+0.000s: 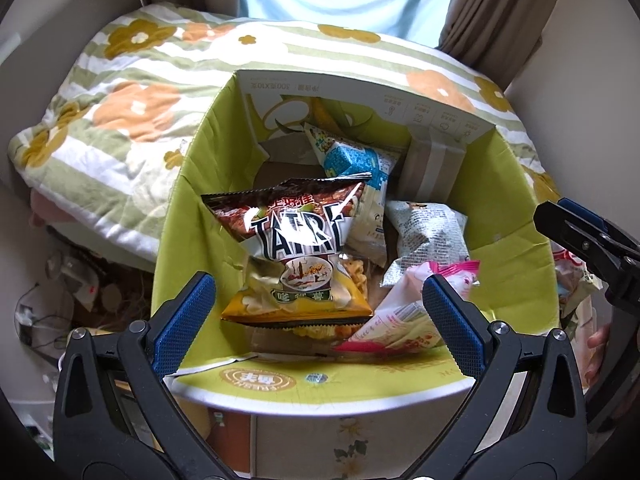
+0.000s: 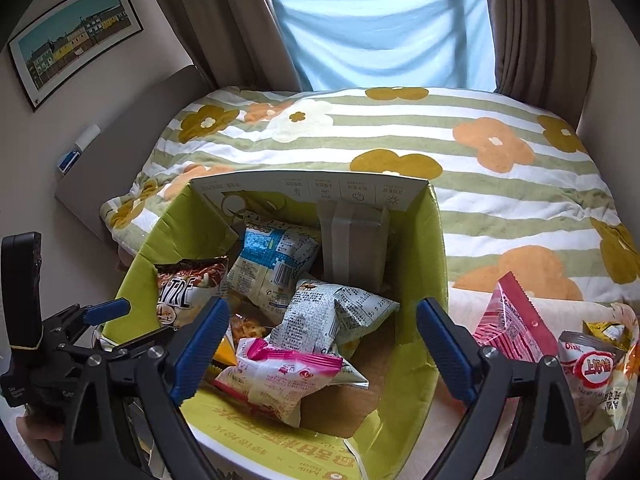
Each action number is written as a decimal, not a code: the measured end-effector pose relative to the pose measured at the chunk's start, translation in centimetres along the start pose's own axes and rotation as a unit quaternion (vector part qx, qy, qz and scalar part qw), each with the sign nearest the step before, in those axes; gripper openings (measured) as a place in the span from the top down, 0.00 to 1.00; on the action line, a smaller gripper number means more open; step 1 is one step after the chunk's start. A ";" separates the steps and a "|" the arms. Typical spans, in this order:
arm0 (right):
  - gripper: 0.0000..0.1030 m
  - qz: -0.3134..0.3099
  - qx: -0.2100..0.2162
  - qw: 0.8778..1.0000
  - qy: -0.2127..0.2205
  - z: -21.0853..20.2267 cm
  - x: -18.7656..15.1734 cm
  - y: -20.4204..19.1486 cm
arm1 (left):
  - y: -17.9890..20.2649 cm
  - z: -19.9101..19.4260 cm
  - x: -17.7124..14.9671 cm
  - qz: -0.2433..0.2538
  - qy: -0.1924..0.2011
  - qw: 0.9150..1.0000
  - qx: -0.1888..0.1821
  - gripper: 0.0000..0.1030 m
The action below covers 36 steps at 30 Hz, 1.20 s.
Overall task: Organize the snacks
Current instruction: 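Withdraw both open tools from the box toward the remaining snacks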
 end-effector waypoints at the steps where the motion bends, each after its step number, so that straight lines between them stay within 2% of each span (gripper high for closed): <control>1: 0.10 0.000 -0.002 1.000 0.002 -0.3 0.0 -0.1 | 0.1 -0.3 0.0 0.002 0.001 1.000 -0.002 0.00; 9: 0.10 0.004 -0.024 0.999 0.027 -3.6 -0.2 0.0 | 2.0 -3.1 1.0 0.031 0.027 0.999 -0.025 0.00; 19: 0.10 0.022 -0.047 0.998 0.046 -8.5 -2.0 2.7 | 7.8 -5.5 0.2 0.066 0.043 0.995 -0.057 0.00; 26: 0.10 0.019 -0.072 0.996 0.056 -13.2 -4.3 7.0 | 13.7 -6.6 -1.6 0.073 0.052 0.993 -0.071 0.00; 36: 0.09 0.033 -0.102 0.993 0.053 -20.0 -8.8 15.9 | 23.4 -7.0 -5.9 0.072 0.037 0.992 -0.095 0.00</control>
Point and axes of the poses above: each gripper's, at about its wrist camera, not at the fingertips, and z roughly the way its jaws point, y to its right, x to its top, the point moved 3 cm from there along z, roughly the way its jaws point, and after that the axes turned 7 degrees about y, right-handed, at the moved point
